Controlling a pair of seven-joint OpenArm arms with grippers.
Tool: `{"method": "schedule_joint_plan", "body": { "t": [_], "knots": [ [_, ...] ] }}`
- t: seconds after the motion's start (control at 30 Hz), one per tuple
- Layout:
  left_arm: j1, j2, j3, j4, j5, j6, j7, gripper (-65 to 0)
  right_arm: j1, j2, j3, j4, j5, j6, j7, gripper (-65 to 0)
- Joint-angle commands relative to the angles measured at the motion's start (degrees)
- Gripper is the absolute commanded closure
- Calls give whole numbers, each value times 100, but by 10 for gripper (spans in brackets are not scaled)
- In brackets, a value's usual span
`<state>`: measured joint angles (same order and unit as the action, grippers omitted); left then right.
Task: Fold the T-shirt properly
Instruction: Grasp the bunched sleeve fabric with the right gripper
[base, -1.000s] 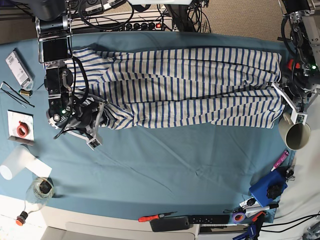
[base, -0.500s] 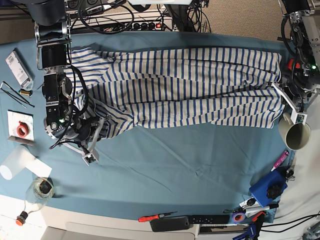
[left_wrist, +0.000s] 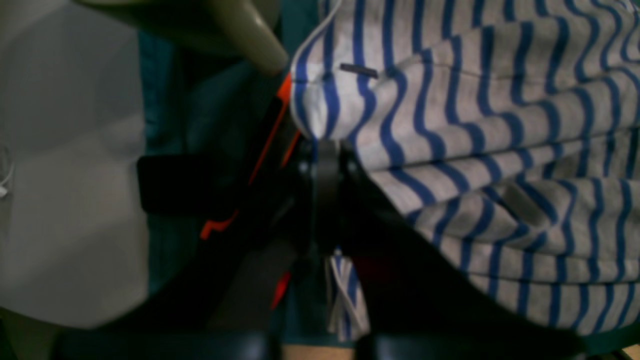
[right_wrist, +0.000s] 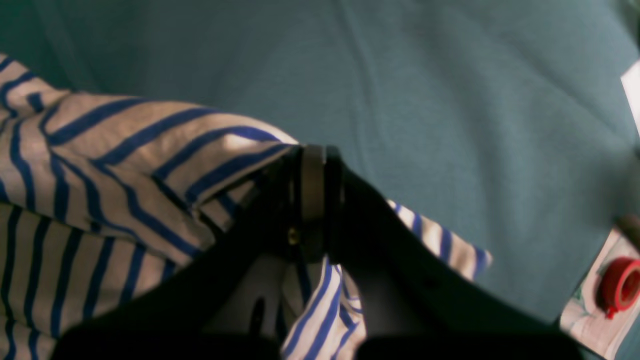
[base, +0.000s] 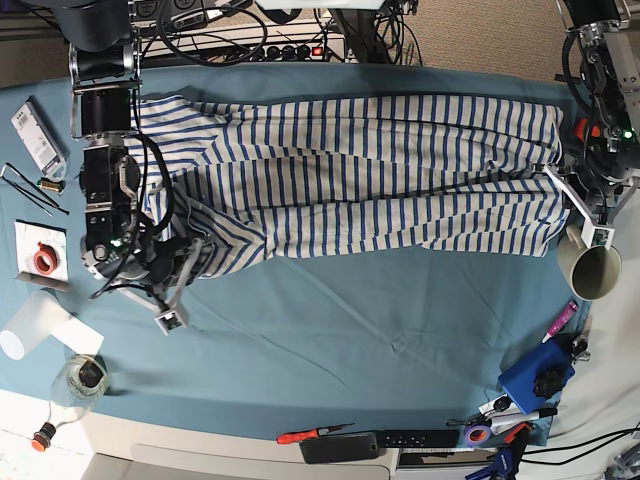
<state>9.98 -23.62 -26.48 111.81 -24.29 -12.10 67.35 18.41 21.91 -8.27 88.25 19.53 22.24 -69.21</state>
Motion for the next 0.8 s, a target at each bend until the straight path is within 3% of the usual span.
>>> {"method": "schedule_joint_plan", "body": {
  "t": [0.0, 0.37, 0.53, 0.67, 0.77],
  "knots": [
    [-46, -83, -44, 107, 2, -2, -101, 0, 160, 81, 107, 107, 15, -28, 101, 0],
    [-46, -83, -44, 107, 2, -2, -103, 0, 160, 81, 378, 107, 337, -22, 39, 0],
    [-46, -83, -44, 107, 2, -2, -103, 0, 160, 79, 378, 107, 702, 343, -83, 0],
    [-44, -83, -44, 107, 2, -4, -122, 0, 160, 79, 378, 107, 955, 562, -157, -112],
    [-46, -83, -44, 107, 2, -4, -136, 0, 160, 79, 378, 107, 962, 562, -153, -158]
  ]
}}
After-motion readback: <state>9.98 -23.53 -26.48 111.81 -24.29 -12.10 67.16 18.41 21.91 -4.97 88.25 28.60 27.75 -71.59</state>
